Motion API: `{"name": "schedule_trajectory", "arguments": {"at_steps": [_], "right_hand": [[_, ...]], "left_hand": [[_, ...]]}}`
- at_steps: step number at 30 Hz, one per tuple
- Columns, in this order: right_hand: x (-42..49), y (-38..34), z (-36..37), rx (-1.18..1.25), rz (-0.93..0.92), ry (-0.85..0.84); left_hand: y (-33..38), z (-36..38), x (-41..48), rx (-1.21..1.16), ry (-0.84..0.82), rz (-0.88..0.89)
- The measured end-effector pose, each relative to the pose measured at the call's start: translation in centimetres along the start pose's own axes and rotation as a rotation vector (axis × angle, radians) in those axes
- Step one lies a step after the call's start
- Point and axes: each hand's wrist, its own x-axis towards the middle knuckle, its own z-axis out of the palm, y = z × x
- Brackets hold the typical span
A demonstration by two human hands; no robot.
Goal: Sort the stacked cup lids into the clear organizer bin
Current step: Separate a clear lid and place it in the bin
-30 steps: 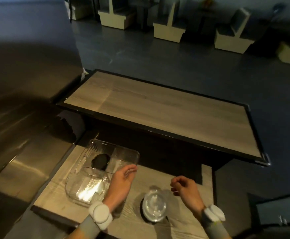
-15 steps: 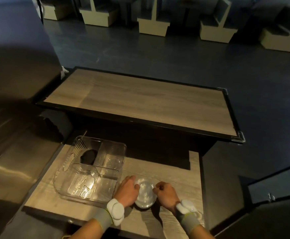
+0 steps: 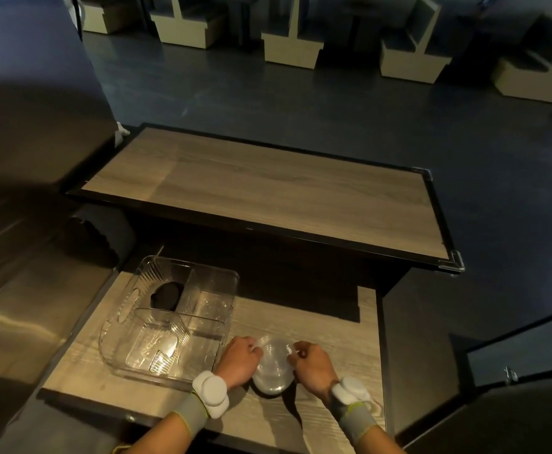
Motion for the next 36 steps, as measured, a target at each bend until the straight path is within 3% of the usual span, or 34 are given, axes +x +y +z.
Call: {"name": "schedule_trajectory", "arguments": {"at_steps": [15, 21, 26, 32, 36], "right_hand": [[-0.2, -3.1, -2.7, 0.495, 0.068, -0.084], [-0.1, -4.7, -3.1, 0.641, -0.052, -0.140], [0.1, -5.5, -3.2, 0.496, -0.197, -0.100], [-0.6, -7.5, -2.6, -0.350, -0.813, 0.061], [-0.5, -9.6, -0.8, -0.534, -0.991, 0.115]], "left_hand": [[1.2, -2.0, 0.8, -0.359, -0.037, 0.037], [1.8, -3.1, 0.7, -0.825, -0.104, 0.007], [0.9, -5.0, 0.7, -0.993, -0.077, -0.003], [-0.4, -8.1, 1.5, -1.079, 0.041, -0.051], [-0.9, -9.3, 1.8, -1.071, 0.015, -0.068]]}}
